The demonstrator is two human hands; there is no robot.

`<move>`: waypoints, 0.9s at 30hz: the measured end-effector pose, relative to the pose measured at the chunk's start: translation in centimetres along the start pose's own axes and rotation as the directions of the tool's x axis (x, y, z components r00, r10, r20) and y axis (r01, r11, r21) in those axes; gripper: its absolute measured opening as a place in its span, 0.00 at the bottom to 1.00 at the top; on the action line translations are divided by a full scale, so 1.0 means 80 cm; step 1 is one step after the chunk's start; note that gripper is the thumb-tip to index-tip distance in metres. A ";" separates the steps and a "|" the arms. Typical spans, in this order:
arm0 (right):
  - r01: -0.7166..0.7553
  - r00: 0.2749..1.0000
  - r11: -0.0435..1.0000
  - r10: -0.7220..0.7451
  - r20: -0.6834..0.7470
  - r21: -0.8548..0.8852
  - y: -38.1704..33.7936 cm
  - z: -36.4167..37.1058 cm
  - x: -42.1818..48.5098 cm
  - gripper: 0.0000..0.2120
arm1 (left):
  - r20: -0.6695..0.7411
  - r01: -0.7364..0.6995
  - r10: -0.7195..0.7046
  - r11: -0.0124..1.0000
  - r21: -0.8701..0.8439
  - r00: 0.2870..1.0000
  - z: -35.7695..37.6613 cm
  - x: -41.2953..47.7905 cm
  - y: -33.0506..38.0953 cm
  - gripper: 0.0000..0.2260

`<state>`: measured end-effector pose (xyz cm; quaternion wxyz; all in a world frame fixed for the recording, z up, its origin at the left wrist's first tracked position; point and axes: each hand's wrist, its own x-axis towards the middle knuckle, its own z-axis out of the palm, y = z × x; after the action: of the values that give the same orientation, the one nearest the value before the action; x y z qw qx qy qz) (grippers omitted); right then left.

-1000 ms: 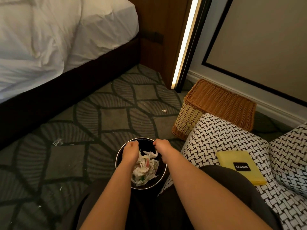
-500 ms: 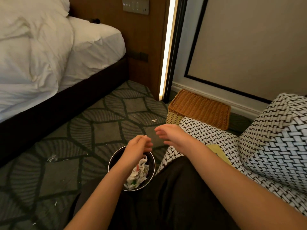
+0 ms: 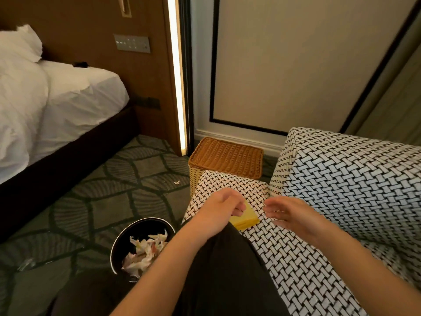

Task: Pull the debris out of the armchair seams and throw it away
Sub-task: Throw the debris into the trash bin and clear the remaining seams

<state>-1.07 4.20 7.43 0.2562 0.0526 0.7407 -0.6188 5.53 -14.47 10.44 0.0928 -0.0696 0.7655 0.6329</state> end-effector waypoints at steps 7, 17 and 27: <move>-0.045 0.980 0.995 0.062 -0.187 0.094 0.068 -0.095 -0.055 0.11 | 0.165 0.075 -0.064 0.995 -0.063 0.984 0.119 -0.002 0.009 0.10; -0.199 0.800 0.938 -0.012 -0.599 -0.283 0.223 -0.165 -0.125 0.12 | 0.294 0.253 -0.214 0.962 -0.104 0.932 0.278 -0.028 -0.066 0.10; -0.411 0.597 0.829 -0.070 -0.799 -0.380 0.272 -0.236 -0.151 0.15 | 0.351 0.263 -0.204 0.956 -0.129 0.914 0.318 -0.044 -0.119 0.13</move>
<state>12.05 29.90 -4.61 -0.0298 0.3192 0.9067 -0.2741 12.43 8.66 -2.50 0.2901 -0.0602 0.6667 0.6839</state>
